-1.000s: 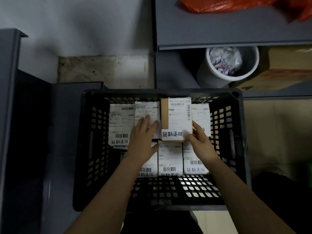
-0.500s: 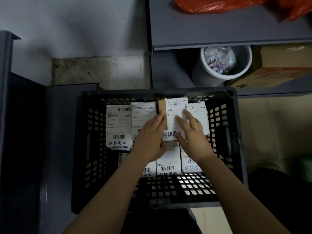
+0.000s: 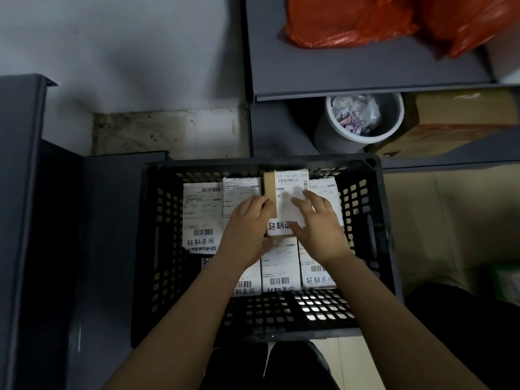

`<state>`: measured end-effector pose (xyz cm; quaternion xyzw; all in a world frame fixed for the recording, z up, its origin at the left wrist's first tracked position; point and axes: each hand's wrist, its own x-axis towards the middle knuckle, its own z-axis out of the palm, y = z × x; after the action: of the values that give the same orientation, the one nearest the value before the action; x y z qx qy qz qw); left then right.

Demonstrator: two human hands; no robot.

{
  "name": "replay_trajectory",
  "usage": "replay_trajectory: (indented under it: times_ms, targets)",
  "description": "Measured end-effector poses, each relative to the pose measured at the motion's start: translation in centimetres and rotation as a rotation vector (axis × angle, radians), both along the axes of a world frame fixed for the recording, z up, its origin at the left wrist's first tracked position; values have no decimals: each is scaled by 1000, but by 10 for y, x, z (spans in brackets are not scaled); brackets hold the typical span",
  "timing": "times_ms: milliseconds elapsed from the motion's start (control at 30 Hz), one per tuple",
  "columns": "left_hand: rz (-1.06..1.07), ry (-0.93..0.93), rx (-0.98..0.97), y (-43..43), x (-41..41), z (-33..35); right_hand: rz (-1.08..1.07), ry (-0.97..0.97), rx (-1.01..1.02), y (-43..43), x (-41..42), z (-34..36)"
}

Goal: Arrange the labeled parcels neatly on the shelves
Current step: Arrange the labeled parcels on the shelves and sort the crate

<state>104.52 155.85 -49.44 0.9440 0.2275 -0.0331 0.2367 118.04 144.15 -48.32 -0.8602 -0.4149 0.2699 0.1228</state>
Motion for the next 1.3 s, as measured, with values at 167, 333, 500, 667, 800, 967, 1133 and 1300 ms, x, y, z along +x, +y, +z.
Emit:
replay_trajectory:
  times_ms: [167,333,500,667,800,967,1133,1300]
  targets:
    - [70,-85,71,0,-17,51,116,-68,93,4,-7,52]
    - [222,-118,173,-8,-46,112,299,-132,252,13,-23,107]
    - [466,-160,316,-37,-97,168,558,-123,379,24,-54,157]
    - [750,-142,423,-93,-171,198,836,-80,448,29,-104,188]
    - [955,4,511,-149,-232,227,1066,-11,512,23,-167,207]
    - [1249,140,516,-225,-297,258,1345,104,600,-5,-259,229]
    - [1509,187,543,-308,-348,279,1591,162,614,-50,-342,250]
    - [1681,217,648,-386,-387,290,1800,202,644,-109,-414,269]
